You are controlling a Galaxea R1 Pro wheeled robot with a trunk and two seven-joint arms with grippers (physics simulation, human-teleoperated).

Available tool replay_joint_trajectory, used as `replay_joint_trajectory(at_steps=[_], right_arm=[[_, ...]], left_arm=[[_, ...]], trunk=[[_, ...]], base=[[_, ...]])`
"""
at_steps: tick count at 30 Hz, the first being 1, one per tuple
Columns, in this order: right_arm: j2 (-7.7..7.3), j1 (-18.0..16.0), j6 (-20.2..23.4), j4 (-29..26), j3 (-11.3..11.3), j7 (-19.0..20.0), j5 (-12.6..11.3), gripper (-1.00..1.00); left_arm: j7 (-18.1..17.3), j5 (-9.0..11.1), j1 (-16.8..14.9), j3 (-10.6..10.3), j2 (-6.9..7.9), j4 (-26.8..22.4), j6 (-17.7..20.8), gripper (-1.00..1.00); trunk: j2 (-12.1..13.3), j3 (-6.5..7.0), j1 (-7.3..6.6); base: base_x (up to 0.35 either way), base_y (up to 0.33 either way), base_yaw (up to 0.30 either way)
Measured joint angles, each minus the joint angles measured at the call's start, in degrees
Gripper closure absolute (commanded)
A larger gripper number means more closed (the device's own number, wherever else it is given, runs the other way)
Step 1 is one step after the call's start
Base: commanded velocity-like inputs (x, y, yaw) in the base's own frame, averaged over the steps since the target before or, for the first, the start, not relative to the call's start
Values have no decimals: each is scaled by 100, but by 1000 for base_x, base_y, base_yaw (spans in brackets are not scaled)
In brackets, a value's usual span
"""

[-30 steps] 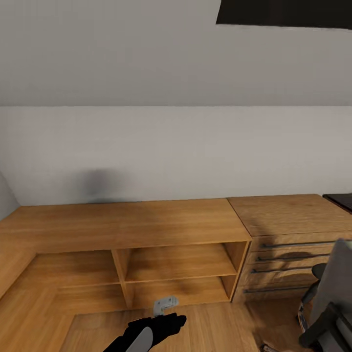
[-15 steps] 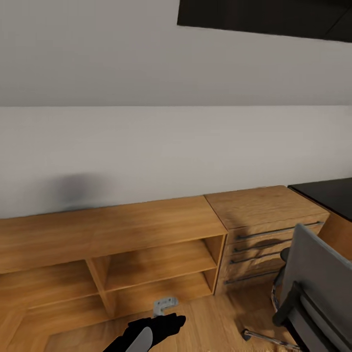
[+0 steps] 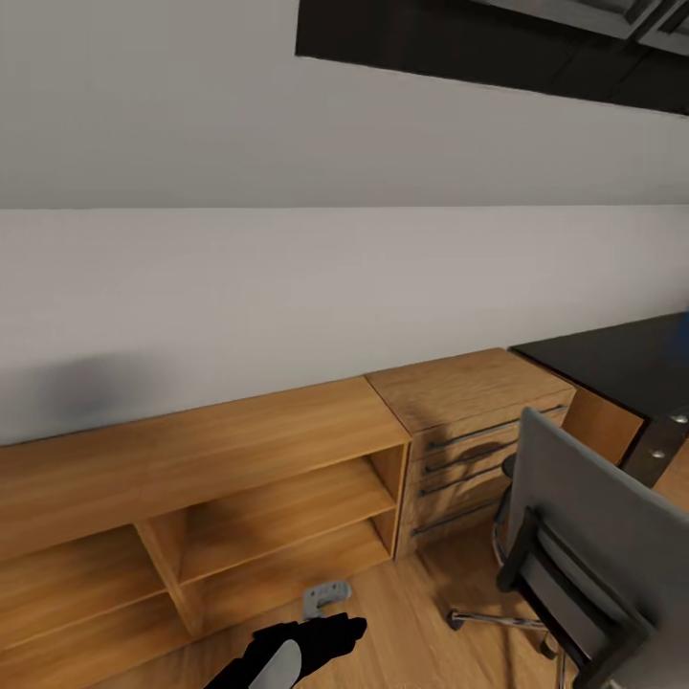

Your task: In the bedroom, organize the workspace by keeping the computer under the desk, ensuring the monitor is on the desk, placing the keyboard on the desk next to the monitor, placing the mouse on the desk next to the keyboard, moving the folder from the swivel chair onto the desk next to the mouse, stacking the notebook on top of the folder with the pen on top of the notebook, and positioning the swivel chair next to the desk.

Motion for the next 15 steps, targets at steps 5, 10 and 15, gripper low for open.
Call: replay_joint_trajectory(at_steps=[5,10,15], right_arm=[[0,0,14,0,0,16,-5,-100],[0,0,11,-2,2,26,1,-100],[1,0,9,-2,1,22,4,-100]], left_arm=[[0,-8,2,-6,-2,-2,0,-100],[-2,-14,4,-16,-2,-8,3,-100],[-2,-15,3,-19,-3,-8,2,-100]], trunk=[[0,0,-1],[0,0,-1],[0,0,-1]], base=[[-84,263,-300],[-12,56,-300],[-3,14,-300]])
